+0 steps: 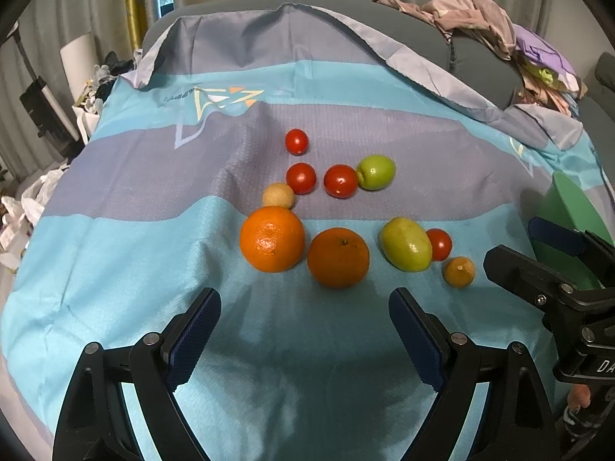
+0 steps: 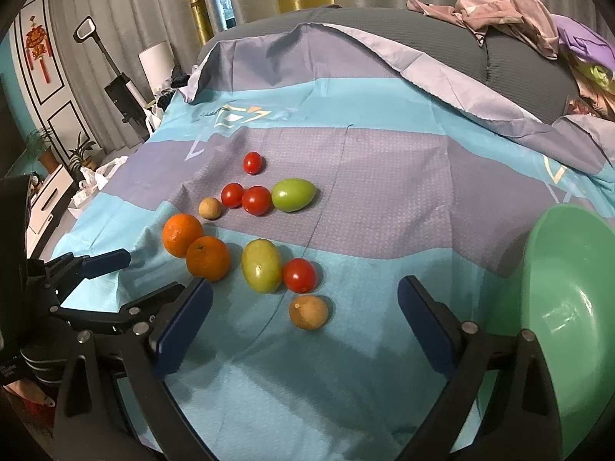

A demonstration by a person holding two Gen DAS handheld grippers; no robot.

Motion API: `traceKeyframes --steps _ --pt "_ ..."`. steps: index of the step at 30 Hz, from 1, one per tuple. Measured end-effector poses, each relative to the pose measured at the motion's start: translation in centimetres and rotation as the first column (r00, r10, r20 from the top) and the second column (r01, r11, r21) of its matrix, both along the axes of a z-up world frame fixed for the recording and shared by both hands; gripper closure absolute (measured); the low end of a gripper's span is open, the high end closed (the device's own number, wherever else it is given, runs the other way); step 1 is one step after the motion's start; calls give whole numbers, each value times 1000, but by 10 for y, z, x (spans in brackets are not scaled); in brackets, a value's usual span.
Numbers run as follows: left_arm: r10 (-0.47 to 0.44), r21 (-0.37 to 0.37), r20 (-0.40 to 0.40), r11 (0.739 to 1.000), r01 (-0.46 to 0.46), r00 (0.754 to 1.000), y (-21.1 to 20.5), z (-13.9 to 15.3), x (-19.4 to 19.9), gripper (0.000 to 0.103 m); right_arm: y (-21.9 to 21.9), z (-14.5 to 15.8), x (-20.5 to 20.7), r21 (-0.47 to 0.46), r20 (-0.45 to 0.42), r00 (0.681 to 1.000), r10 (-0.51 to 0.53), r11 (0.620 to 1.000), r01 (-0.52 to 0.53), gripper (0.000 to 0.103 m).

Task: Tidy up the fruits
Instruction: 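Move both tools toward the oranges in the fruit cluster, then close the left tool on the large orange while the right tool grasps the other orange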

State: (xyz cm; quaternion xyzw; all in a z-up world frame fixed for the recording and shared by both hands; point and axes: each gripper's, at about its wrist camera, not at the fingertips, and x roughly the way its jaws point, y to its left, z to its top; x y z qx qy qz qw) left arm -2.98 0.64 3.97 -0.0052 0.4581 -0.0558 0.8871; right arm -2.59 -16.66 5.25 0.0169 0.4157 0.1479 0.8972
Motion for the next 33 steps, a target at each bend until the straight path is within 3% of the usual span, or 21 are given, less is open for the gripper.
traceKeyframes --steps 10,17,22,29,33 --pt "12 -49 0 999 -12 1000 8 4 0 14 -3 9 -1 20 -15 999 -31 999 31 10" --pt "-2 -99 -2 995 2 1000 11 8 1 15 -5 12 -1 36 -63 997 -53 998 55 24" --pt "-15 -163 -28 987 10 999 16 9 3 26 -4 9 1 67 -121 991 -58 996 67 31" --pt "-22 -270 -52 963 8 998 30 14 8 50 7 10 17 138 -234 972 -31 988 65 57" --pt "-21 -282 -74 960 -1 997 32 12 12 63 21 11 26 130 -275 961 -5 991 42 63"
